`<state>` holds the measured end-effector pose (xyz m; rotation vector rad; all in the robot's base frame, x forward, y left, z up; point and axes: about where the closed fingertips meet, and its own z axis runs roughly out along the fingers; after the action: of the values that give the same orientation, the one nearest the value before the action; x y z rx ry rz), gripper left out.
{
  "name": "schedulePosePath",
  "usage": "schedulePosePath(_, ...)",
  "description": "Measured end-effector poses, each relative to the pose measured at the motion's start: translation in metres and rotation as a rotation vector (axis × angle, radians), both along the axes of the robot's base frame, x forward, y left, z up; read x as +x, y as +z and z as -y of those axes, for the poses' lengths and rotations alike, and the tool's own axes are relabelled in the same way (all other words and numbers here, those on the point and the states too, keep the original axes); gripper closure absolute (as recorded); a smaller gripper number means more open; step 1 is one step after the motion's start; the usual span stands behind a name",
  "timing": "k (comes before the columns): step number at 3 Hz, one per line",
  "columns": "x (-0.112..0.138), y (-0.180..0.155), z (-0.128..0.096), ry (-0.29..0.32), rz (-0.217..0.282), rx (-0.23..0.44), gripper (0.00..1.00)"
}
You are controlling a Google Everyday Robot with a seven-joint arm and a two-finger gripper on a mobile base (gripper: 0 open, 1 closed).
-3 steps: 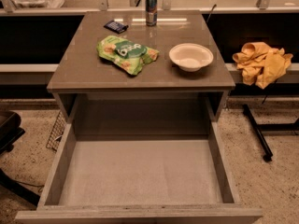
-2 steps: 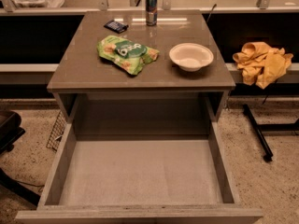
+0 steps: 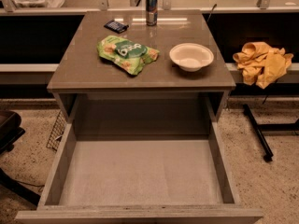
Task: Close top drawer
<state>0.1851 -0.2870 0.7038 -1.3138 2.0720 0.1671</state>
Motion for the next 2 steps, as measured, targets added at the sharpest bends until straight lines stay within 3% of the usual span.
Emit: schedulePosePath(2, 0.0006, -0.0077, -0.007, 0.01, -0.002, 0.024, 1.0)
